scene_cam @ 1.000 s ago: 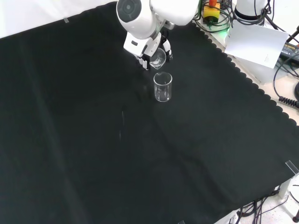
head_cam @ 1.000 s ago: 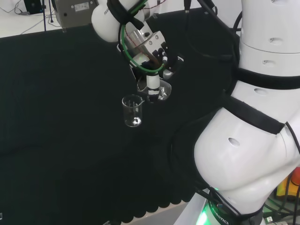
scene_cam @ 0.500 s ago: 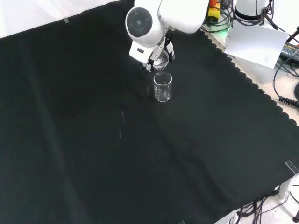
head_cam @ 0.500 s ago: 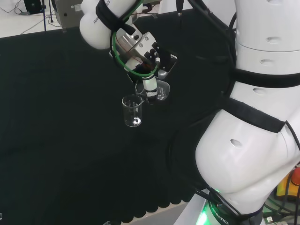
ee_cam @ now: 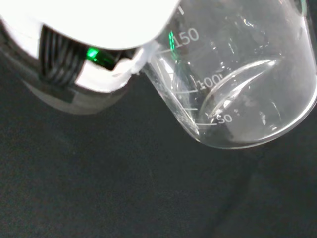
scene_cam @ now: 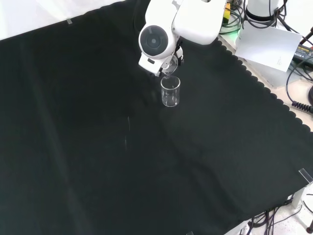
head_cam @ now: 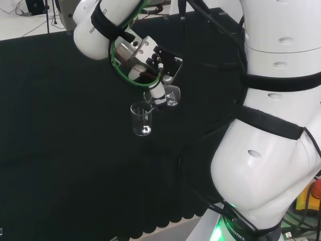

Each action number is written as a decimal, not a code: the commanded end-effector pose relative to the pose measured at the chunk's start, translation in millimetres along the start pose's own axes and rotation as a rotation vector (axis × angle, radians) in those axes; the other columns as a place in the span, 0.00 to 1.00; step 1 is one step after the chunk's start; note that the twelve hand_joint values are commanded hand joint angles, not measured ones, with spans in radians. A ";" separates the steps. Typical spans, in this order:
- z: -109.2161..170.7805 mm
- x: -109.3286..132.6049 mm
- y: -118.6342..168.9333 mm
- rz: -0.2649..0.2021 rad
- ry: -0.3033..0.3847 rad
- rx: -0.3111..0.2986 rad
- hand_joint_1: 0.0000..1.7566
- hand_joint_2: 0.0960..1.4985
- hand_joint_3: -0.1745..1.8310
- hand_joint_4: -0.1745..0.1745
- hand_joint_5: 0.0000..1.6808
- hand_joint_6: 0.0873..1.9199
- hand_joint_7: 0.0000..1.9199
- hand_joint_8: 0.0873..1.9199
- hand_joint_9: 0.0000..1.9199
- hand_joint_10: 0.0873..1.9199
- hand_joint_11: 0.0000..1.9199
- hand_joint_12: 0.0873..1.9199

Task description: Pour the water from the handheld beaker into the one on the table.

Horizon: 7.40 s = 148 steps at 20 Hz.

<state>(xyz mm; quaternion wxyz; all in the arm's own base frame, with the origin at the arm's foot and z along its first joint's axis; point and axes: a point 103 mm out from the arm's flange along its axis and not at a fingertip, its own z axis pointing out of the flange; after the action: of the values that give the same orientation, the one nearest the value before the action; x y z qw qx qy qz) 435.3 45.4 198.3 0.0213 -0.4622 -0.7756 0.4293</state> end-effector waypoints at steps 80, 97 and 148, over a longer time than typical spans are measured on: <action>-30.5 28.1 8.2 0.172 -0.324 0.342 0.76 0.34 0.43 0.00 0.91 0.03 0.84 0.00 0.96 0.00 0.83 0.22; -36.3 34.9 5.9 0.177 -0.341 0.366 0.76 0.34 0.42 0.00 0.91 0.02 0.84 0.00 0.96 0.00 0.83 0.22; -34.2 -2.3 -10.5 0.087 -0.005 0.023 0.76 0.34 0.42 0.00 0.91 0.02 0.85 0.00 0.96 0.00 0.83 0.21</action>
<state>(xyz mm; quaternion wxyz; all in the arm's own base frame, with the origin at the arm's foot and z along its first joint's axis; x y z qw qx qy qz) 442.5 78.6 227.9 -0.0384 -0.4772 -0.7195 0.5031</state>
